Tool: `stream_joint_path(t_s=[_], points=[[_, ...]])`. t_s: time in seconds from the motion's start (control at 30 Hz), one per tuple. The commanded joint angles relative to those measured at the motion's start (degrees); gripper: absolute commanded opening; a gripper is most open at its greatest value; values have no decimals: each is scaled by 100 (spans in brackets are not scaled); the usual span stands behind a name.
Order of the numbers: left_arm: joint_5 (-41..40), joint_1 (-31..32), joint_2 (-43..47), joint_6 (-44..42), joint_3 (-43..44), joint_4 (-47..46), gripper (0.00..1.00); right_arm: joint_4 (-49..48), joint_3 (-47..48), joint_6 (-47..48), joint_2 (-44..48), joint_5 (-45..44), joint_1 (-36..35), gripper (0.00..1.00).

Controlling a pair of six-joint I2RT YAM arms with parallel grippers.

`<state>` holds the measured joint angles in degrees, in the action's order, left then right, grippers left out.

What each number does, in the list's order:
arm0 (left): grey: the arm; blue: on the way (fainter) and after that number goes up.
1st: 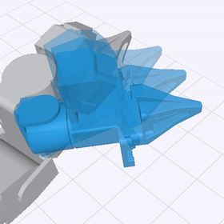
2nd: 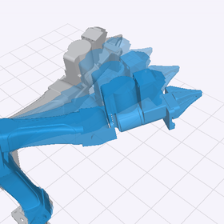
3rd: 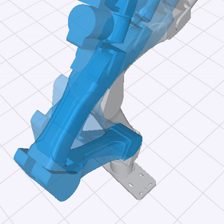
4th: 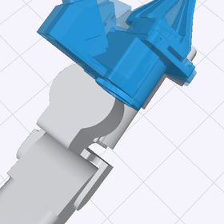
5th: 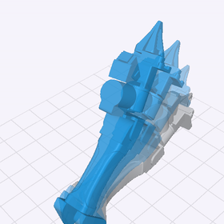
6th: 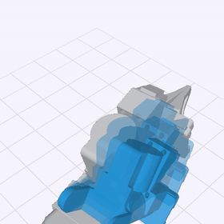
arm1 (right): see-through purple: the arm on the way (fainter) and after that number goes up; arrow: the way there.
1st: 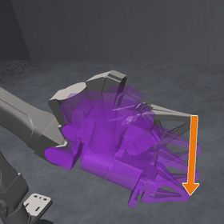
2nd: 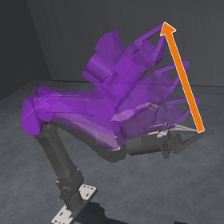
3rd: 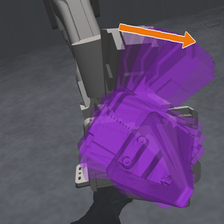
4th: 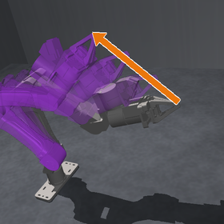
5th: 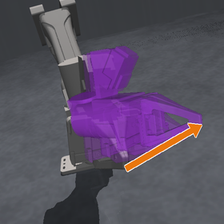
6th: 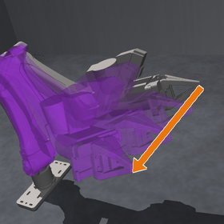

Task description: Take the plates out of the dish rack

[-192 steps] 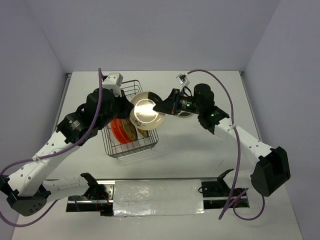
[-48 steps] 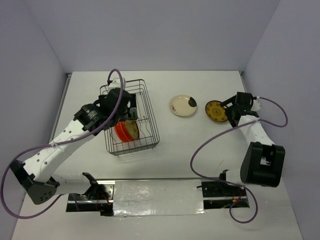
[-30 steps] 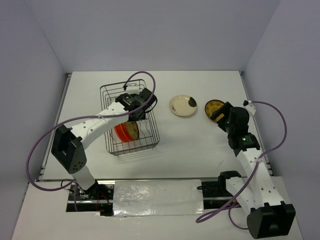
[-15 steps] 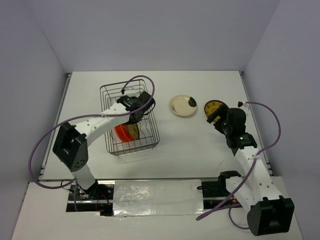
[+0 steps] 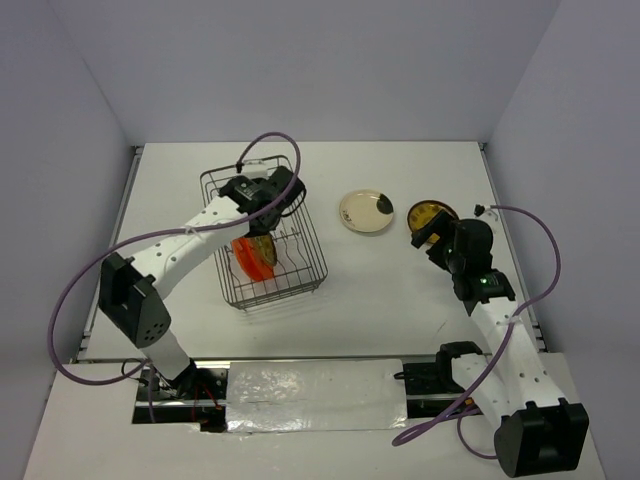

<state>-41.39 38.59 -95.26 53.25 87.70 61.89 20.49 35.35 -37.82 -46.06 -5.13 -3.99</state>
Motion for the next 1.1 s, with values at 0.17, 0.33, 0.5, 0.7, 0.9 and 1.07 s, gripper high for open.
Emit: stream_joint_path(t_s=[0.17, 0.33, 0.5, 0.7, 0.9, 1.07], points=[[218, 8, 552, -1123, 1574, 157, 0, -537, -90, -58, 238, 1372, -49, 100], [1655, 17, 1463, -1871, 1093, -1121, 0, -2219, -186, -619, 204, 3611, -189, 100], [3661, 0, 2406, -2109, -392, -3057, 4, -2656, 261, -832, -261, 4011, -1059, 100], [5314, -27, 2408, -1758, -939, -4166, 1, -3156, 534, -911, -842, 3958, -1929, 90], [4418, -36, 2091, -1582, -773, -3495, 65, -2841, 631, -805, -958, 3310, -2247, 14], [2629, -36, 1994, -1458, -429, -2138, 99, -1496, 692, -788, -817, 1901, -1546, 14]])
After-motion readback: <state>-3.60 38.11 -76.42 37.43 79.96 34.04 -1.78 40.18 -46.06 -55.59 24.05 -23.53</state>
